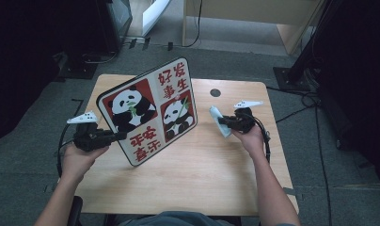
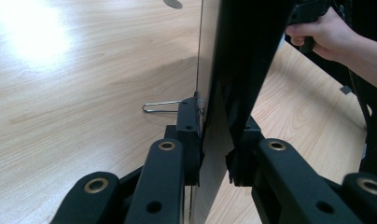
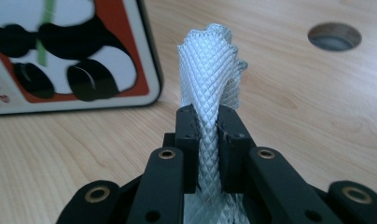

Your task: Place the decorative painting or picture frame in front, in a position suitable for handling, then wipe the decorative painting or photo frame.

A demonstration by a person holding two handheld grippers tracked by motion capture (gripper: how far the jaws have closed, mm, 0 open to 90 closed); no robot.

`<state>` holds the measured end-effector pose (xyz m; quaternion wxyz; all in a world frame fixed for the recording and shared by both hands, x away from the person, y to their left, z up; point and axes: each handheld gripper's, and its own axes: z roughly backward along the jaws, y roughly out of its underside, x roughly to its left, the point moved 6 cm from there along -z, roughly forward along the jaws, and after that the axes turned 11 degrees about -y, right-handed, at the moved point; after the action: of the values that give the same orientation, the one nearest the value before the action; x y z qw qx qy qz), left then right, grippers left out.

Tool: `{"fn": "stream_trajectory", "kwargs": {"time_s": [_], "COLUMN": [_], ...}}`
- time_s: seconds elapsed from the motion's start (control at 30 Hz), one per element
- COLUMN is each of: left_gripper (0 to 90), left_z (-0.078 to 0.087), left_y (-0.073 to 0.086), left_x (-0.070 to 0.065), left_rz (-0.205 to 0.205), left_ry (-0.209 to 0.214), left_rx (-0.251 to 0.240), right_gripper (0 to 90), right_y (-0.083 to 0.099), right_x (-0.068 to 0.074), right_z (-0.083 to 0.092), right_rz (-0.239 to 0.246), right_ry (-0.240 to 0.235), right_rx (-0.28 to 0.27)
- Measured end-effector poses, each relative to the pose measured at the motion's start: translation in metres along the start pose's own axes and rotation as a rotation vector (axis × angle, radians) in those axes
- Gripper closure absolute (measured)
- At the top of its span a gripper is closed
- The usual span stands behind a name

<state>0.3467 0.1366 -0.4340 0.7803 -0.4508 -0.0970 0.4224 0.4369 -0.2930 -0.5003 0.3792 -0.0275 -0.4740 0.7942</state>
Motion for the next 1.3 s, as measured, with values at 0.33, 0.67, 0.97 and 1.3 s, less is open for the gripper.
{"fn": "stream_trajectory", "kwargs": {"time_s": [0.33,0.67,0.97,1.3], "left_gripper": [76.4,79.9,80.1,80.2], "left_z": [-0.005,-0.005,-0.005,-0.003], "left_y": [-0.003,-0.004,-0.004,-0.003], "left_x": [-0.001,-0.004,-0.007,-0.009], "left_rz": [-0.012,-0.038,-0.036,-0.048], "left_ry": [-0.004,0.012,0.026,0.028], "left_rx": [0.001,0.011,0.013,0.021], "right_gripper": [81.4,81.4,81.3,81.3], "right_y": [-0.015,-0.042,-0.079,-0.123], "right_x": [0.013,0.027,0.044,0.068], "right_z": [0.007,0.016,0.022,0.027], "right_rz": [0.036,0.042,0.073,0.133], "right_ry": [0.000,-0.047,-0.094,-0.118], "right_rx": [-0.035,-0.075,-0.096,-0.134]}}
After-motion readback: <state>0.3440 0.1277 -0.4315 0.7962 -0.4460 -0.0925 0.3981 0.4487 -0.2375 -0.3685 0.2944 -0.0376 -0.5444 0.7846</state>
